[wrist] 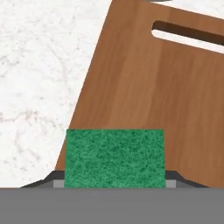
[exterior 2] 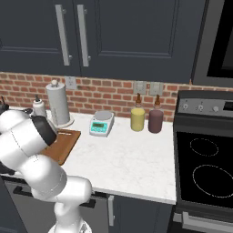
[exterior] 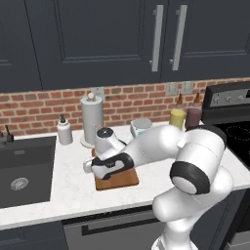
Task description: Pick up the sponge from the counter and clean the cutting board by briefly scrubbing or pressing down on the cutting board. Once finished, release the sponge.
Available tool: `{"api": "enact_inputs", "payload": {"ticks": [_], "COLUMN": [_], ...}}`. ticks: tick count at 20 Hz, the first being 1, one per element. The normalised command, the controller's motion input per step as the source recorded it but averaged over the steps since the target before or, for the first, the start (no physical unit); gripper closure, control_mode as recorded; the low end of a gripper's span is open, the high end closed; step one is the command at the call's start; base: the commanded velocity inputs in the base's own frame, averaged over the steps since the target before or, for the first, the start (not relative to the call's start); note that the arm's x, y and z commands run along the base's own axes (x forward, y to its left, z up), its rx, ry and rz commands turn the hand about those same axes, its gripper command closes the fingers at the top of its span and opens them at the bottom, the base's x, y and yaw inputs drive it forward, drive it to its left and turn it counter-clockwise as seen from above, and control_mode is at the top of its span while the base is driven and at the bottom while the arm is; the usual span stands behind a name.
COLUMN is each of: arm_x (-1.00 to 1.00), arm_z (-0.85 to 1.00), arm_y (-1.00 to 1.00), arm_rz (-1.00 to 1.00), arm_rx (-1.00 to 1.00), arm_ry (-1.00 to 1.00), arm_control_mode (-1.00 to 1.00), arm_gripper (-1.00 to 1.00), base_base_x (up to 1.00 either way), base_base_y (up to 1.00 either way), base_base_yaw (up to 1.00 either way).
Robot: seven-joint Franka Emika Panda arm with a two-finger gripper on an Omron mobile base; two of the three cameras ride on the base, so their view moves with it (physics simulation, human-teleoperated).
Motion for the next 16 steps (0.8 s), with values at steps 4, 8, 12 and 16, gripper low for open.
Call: {"api": "enact_inputs", "payload": {"ticks": [4, 8, 12, 16], "arm_x": [0.0, -0.01, -0.11, -0.2], "arm_z": [0.0, -0.07, -0.3, -0.42], "arm_y": [0.36, 0.34, 0.21, 0.03], "arm_rz": [-0.12, -0.12, -0.08, -0.06], "arm_rx": [-0.01, 0.0, 0.0, 0.0], "arm_ry": [0.1, 0.11, 0.0, -0.05], "arm_control_mode": [-1.0, -1.0, -1.0, -1.0], "arm_gripper": [1.0, 1.0, 1.0, 1.0], "base_base_x": [0.0, 0.0, 0.0, 0.0], "base_base_y": [0.0, 0.0, 0.0, 0.0], "base_base_yaw": [0.0, 0.0, 0.0, 0.0]}}
